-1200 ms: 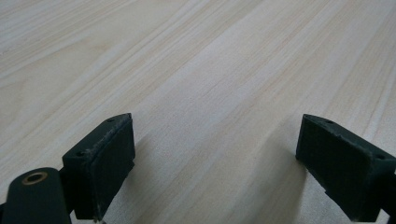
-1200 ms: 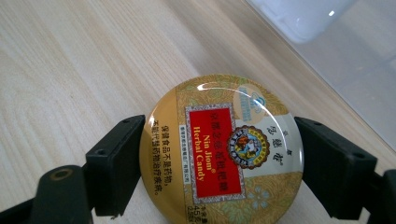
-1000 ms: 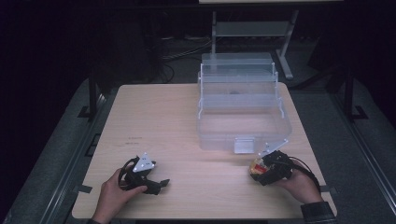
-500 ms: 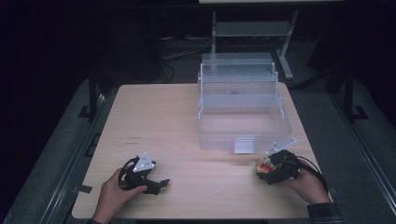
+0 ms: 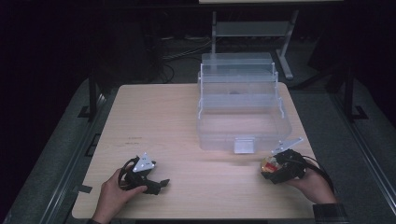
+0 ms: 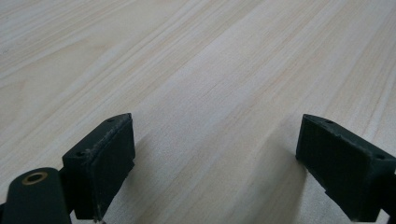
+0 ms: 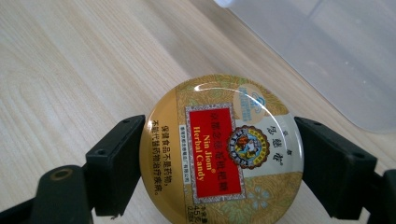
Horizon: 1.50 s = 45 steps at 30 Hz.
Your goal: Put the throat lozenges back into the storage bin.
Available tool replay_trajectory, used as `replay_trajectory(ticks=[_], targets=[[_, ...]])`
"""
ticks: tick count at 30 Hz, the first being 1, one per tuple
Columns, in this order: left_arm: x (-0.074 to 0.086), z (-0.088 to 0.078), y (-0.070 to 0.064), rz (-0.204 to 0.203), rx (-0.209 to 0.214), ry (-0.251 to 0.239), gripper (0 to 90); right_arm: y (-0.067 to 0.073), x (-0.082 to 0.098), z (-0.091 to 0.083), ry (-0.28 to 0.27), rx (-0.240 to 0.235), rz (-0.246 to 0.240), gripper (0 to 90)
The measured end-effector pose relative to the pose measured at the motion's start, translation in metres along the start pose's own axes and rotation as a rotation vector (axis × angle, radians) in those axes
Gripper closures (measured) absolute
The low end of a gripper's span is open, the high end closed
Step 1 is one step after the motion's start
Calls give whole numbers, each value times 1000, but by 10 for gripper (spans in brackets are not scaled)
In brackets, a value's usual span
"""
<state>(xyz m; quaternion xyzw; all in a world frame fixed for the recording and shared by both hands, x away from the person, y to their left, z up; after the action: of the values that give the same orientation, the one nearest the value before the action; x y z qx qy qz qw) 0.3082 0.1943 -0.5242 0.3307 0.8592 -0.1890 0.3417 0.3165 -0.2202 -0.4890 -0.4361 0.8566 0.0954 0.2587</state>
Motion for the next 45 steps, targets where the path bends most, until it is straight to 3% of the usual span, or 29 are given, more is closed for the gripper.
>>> replay_trajectory(ticks=[45], targets=[[0, 0, 0, 1, 0, 2, 109, -33, 16, -47, -25, 69, 72, 196]])
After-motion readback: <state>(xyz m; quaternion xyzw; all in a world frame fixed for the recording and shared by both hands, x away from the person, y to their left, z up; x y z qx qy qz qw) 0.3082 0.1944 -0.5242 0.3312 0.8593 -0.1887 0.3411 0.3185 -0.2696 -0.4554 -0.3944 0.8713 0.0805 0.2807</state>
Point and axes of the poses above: each handheld gripper's, and its own axes: z roughly forward along the jaws, x roughly out of its underside, y roughly to its left, the point moved 7 cm from there along z, roughly forward along the jaws, and after that the axes turned 8 degrees about -z, right-handed, at the moved point
